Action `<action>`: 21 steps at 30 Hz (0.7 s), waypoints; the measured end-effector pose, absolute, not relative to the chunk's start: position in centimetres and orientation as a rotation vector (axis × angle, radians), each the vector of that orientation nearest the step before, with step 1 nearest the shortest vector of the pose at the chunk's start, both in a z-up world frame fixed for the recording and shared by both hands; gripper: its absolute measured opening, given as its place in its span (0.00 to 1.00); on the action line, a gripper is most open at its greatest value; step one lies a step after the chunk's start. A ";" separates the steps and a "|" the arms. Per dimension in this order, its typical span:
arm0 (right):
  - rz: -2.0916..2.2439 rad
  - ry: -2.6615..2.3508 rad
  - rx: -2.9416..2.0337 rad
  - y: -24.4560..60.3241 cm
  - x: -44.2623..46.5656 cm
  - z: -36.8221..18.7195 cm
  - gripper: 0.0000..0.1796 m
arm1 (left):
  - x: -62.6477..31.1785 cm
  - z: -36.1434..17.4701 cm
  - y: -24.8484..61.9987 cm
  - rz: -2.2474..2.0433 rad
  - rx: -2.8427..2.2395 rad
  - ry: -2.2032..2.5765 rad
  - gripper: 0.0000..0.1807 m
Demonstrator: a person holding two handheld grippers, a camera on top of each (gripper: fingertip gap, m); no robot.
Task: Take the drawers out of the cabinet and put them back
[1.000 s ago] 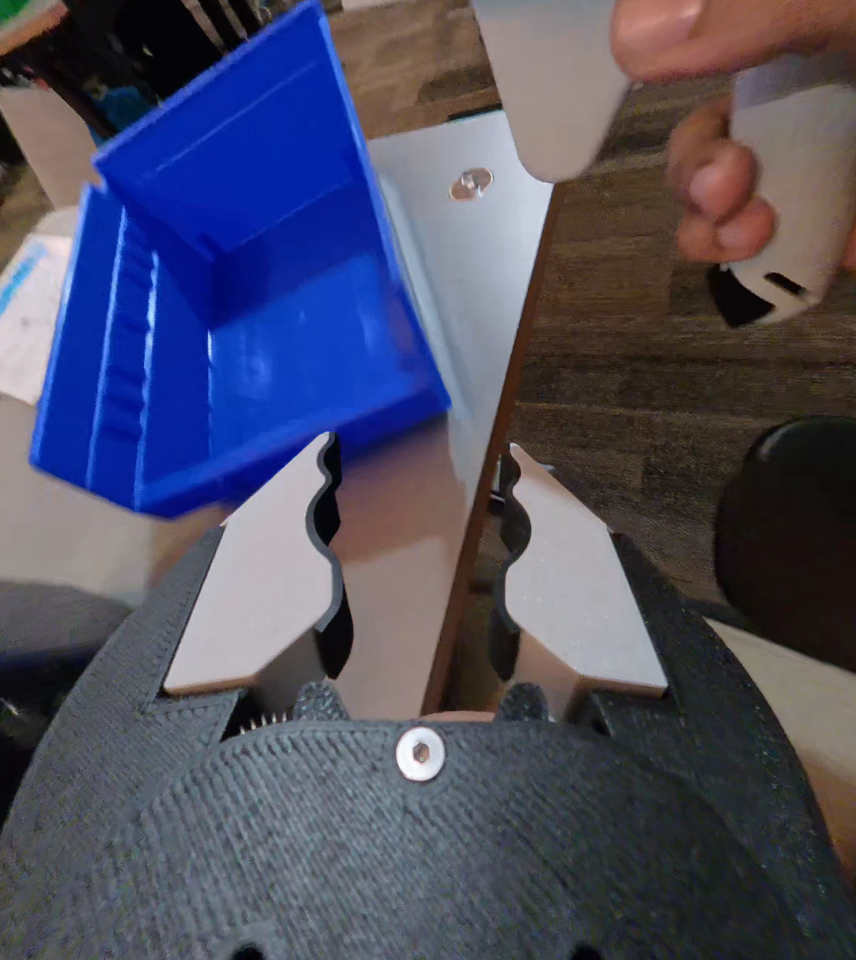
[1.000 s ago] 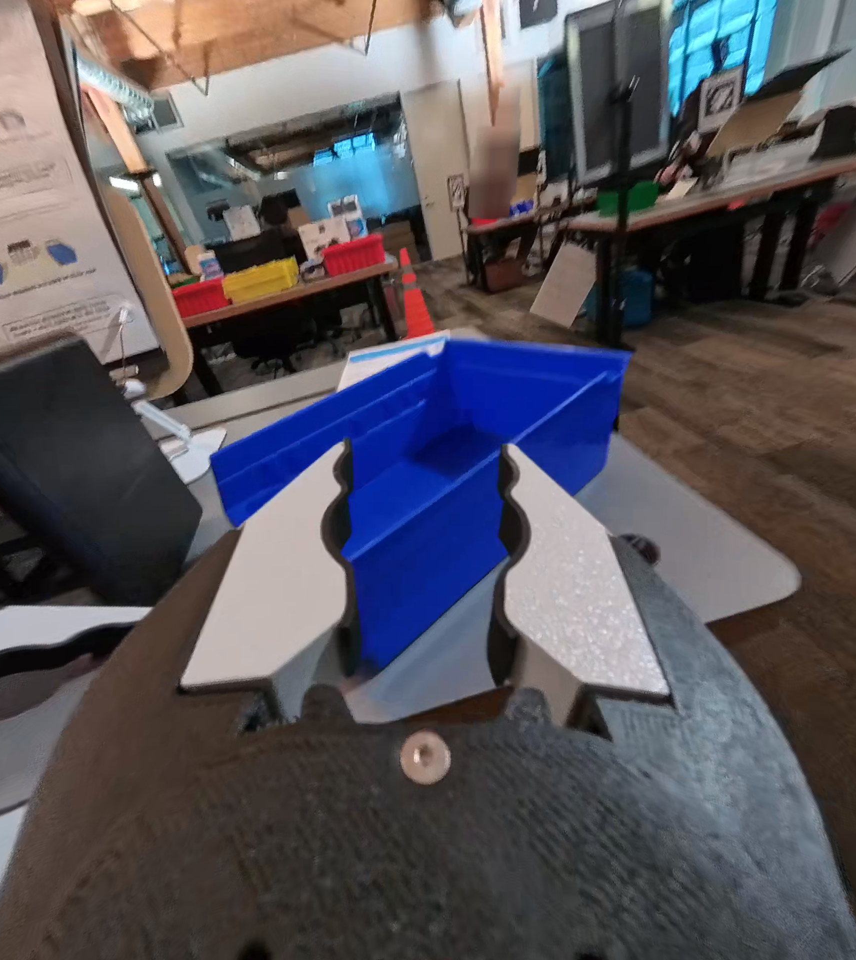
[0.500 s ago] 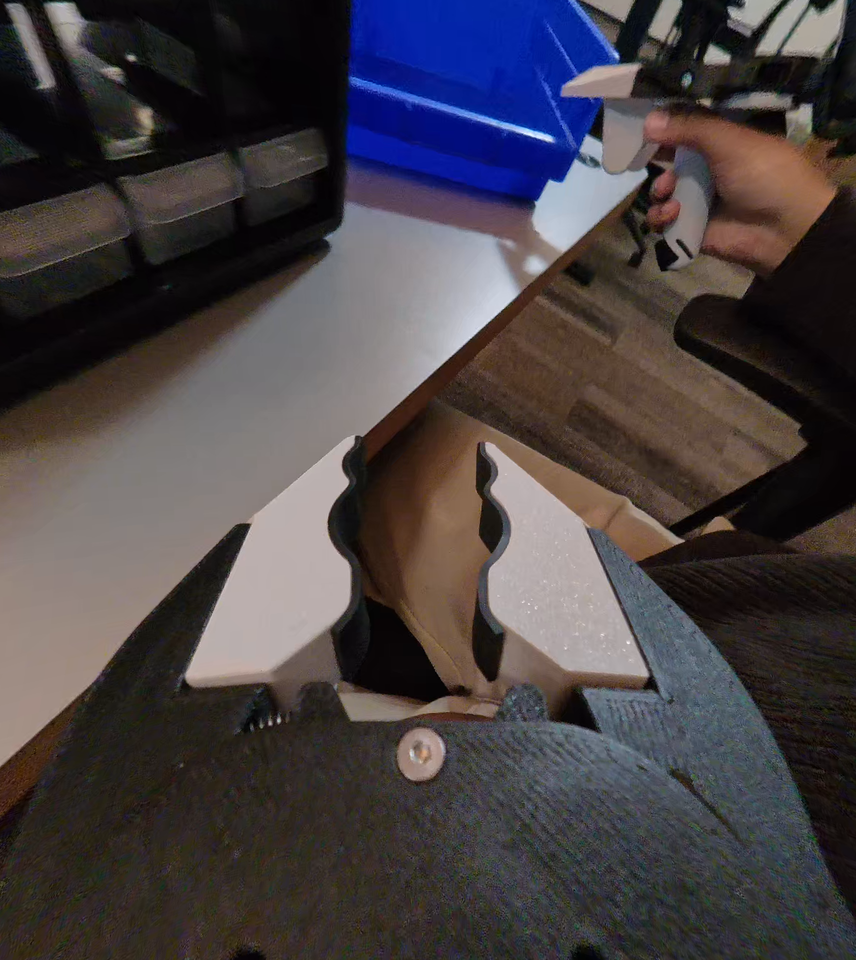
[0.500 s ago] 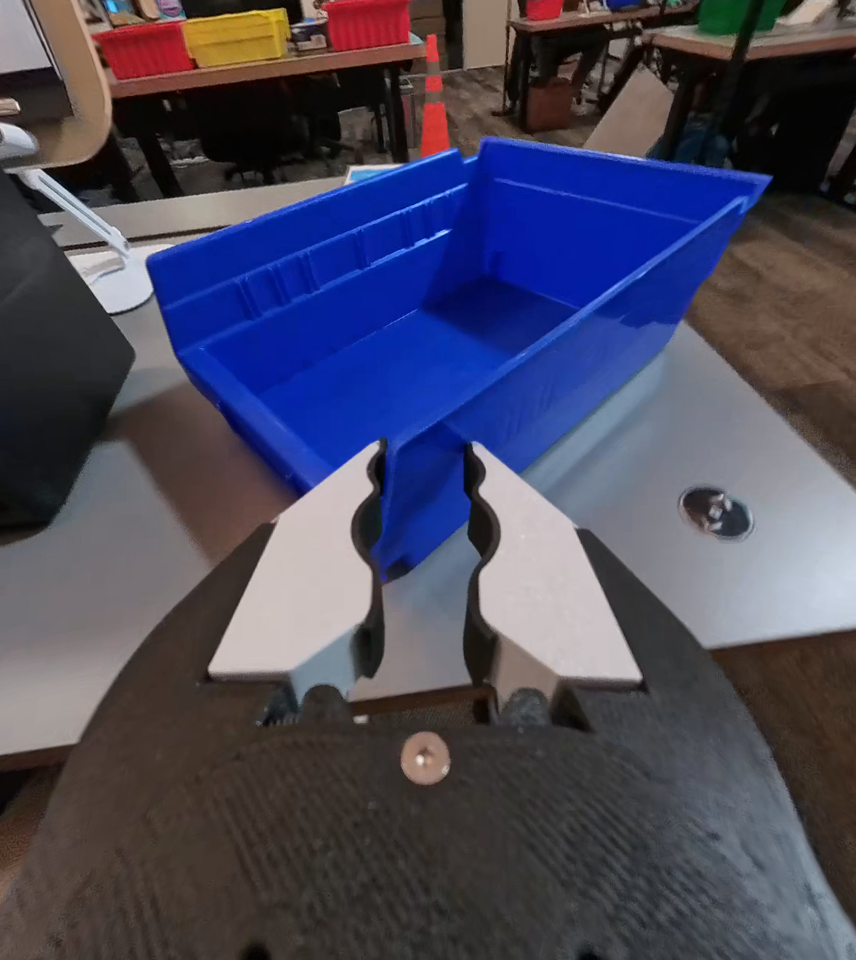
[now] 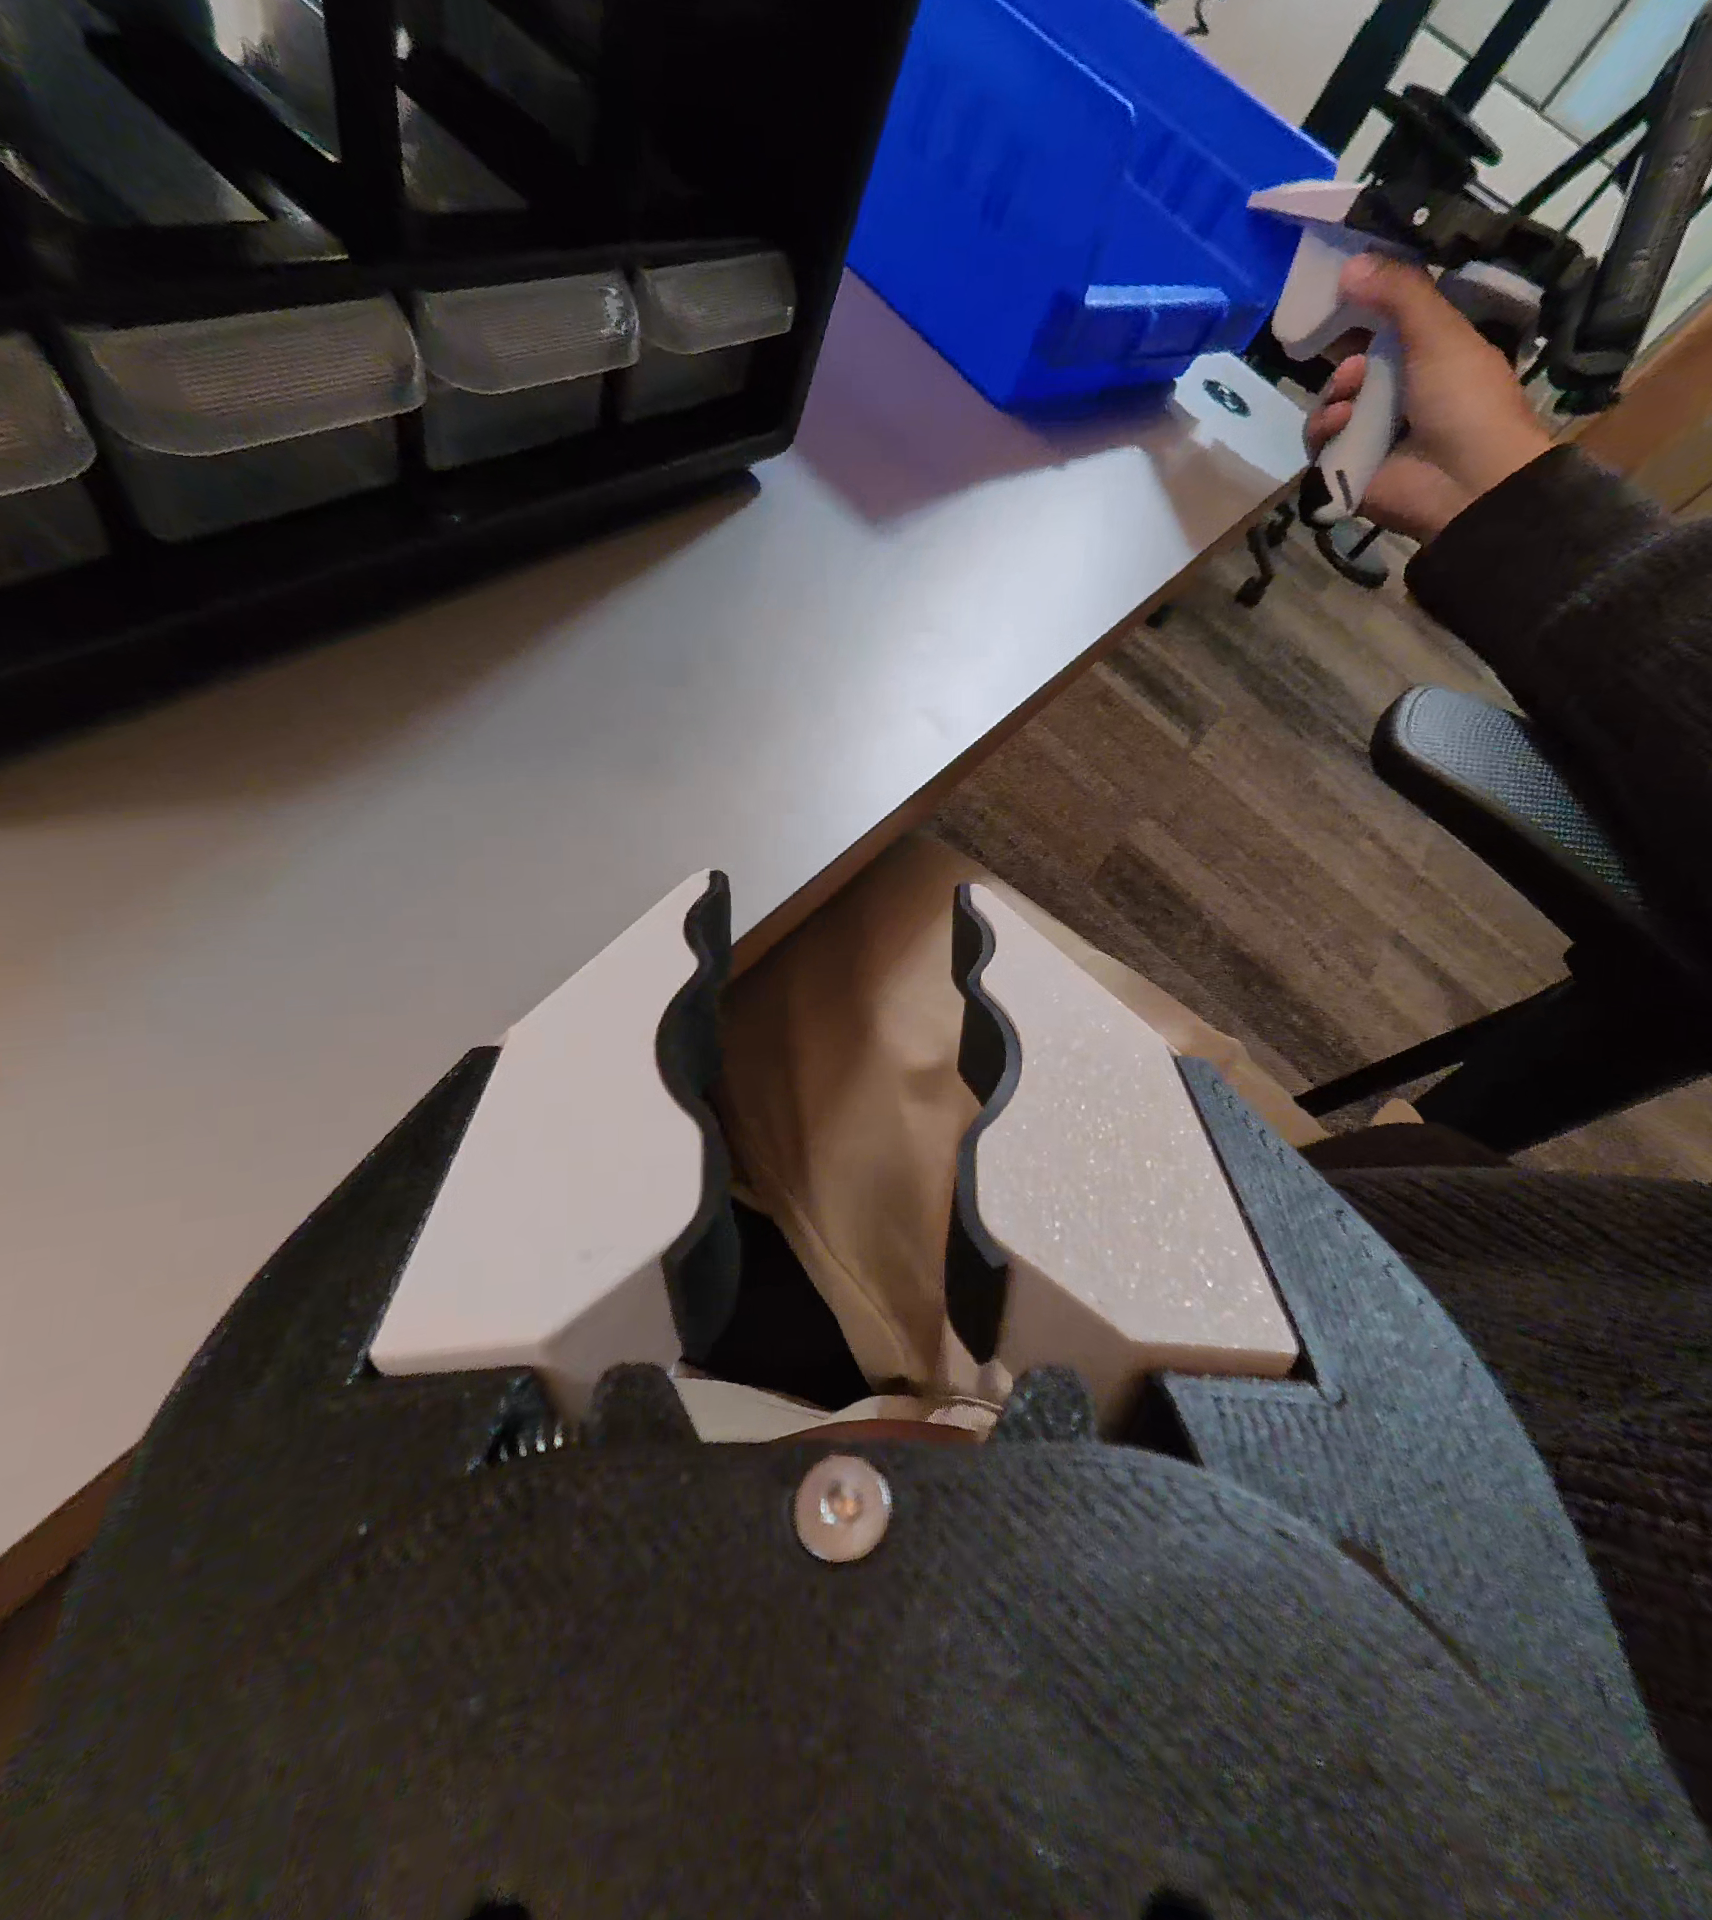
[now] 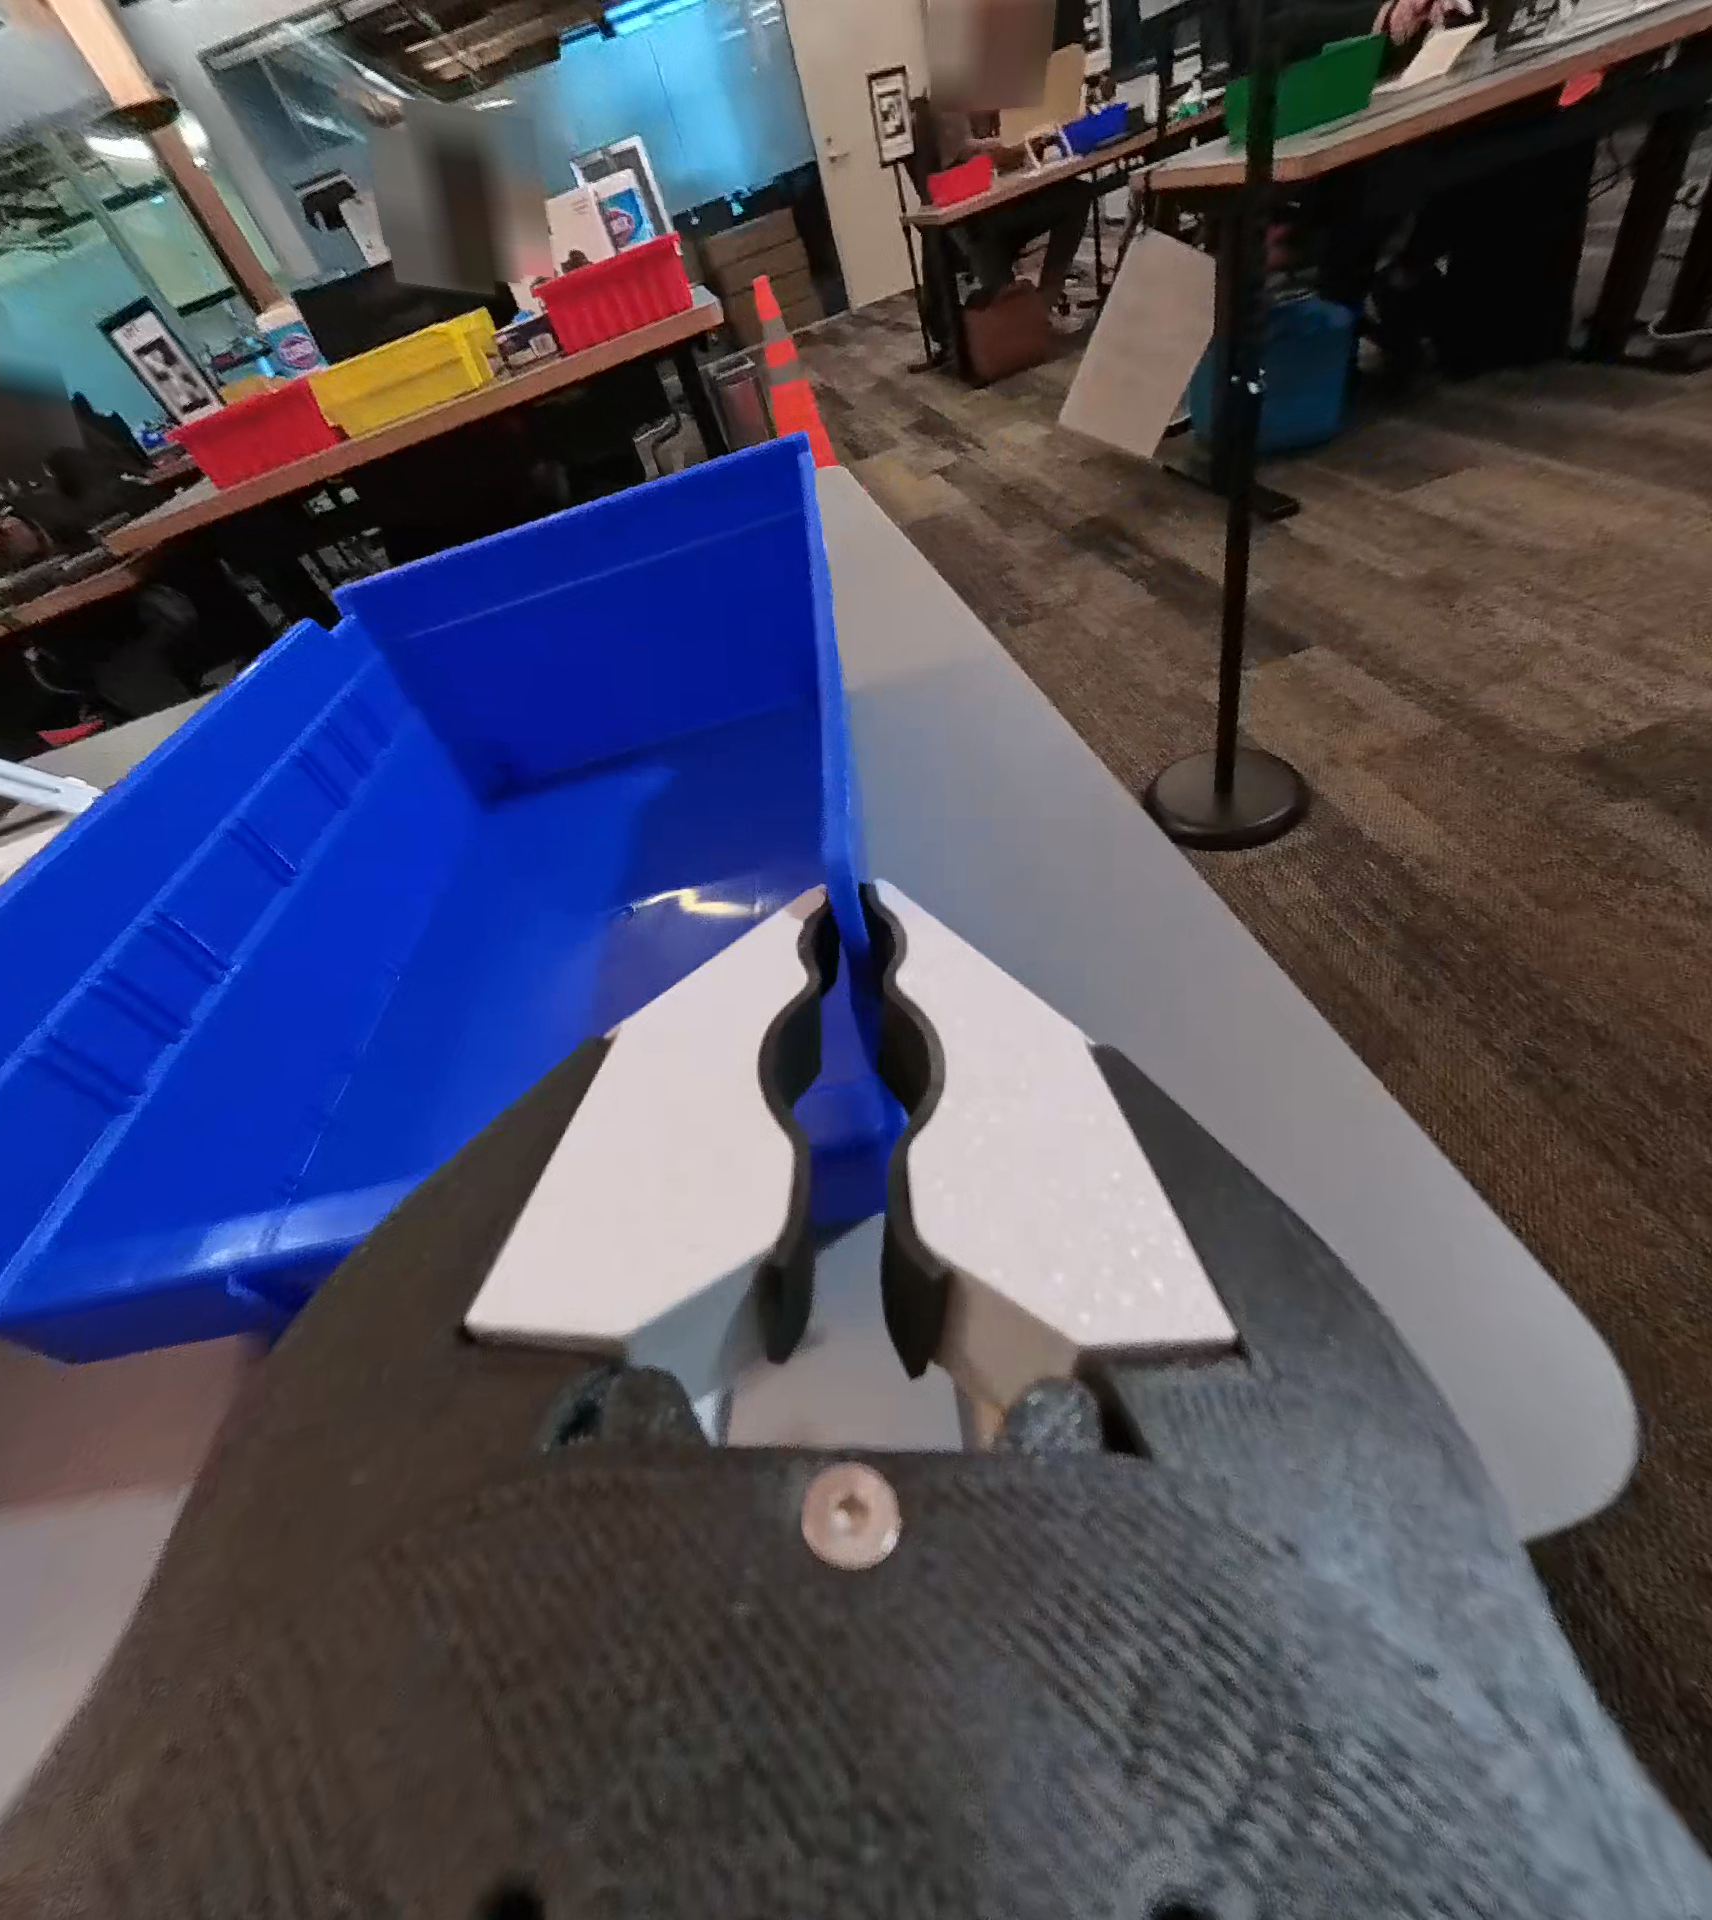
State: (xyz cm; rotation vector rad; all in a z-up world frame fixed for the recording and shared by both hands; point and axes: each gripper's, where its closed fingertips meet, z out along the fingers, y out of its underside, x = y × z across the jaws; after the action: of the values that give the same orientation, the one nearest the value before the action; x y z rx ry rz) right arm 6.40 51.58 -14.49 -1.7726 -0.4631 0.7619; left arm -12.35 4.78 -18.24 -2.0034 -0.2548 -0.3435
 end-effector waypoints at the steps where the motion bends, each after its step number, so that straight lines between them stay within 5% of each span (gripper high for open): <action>1: 0.767 -0.486 -1.765 51.5 6.1 -14.5 0.01 | -12.3 -18.3 4.9 -0.347 -2.006 -0.256 0.22; 21: 0.818 -0.708 -1.716 51.3 3.6 -14.6 0.01 | -12.4 -18.2 5.3 -0.342 -1.993 -0.257 0.19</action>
State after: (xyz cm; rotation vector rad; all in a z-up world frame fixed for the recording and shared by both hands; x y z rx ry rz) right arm 3.55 51.30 -14.57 -1.7156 -0.7084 0.8180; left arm -12.37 5.28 -18.20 -1.9927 -0.2569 -0.3424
